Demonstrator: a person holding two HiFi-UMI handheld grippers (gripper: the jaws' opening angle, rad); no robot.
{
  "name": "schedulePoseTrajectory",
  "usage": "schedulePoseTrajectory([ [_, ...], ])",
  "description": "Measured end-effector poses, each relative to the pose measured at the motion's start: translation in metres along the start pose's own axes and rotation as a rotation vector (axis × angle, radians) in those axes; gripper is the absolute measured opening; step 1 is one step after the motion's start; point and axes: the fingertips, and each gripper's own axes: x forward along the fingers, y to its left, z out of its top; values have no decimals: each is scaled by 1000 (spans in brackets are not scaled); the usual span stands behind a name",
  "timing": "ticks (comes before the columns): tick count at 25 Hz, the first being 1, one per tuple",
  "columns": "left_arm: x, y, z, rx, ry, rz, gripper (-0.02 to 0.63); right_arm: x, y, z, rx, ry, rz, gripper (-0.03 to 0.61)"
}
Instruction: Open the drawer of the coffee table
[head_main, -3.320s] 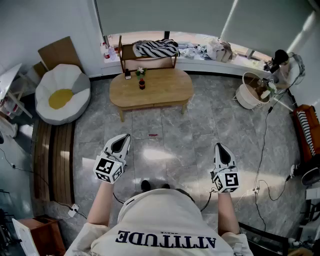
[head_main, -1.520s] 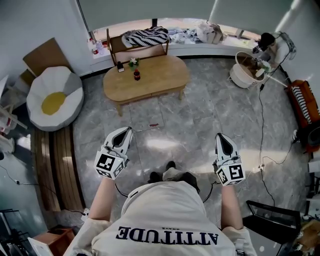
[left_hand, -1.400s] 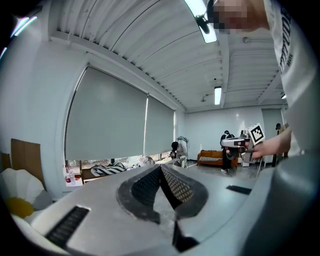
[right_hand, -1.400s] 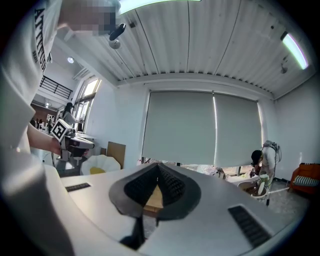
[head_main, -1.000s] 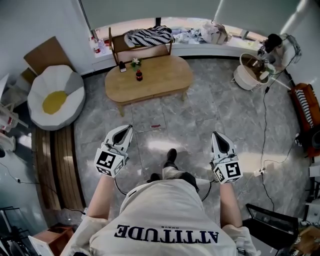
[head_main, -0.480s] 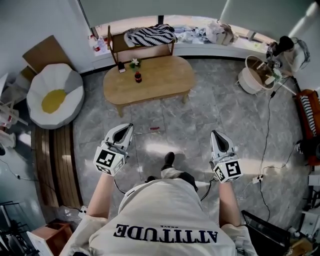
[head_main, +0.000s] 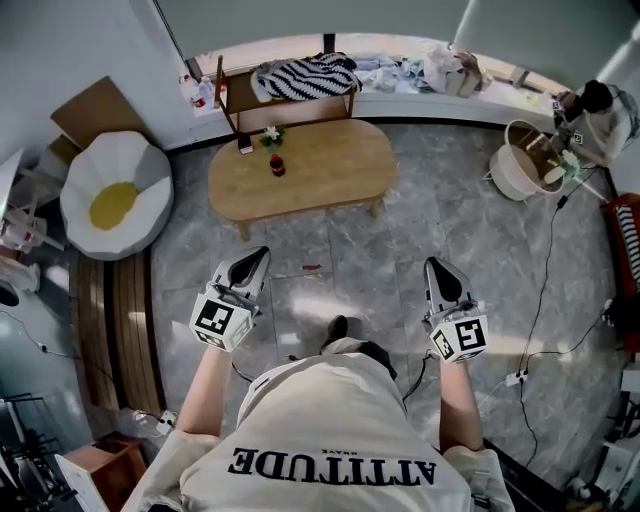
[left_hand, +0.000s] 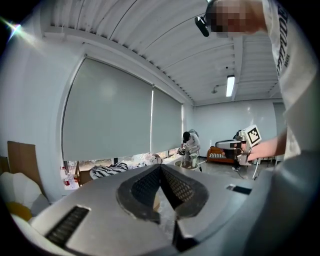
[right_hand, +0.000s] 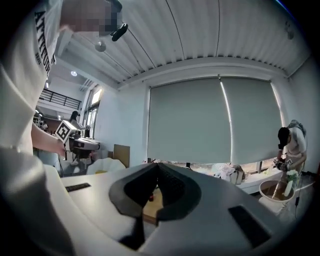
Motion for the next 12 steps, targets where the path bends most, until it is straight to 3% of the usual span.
schedulePoseTrajectory([
  [12,71,4,2,-14,13,42,20,45,-62,-7,-14,32,71,18],
])
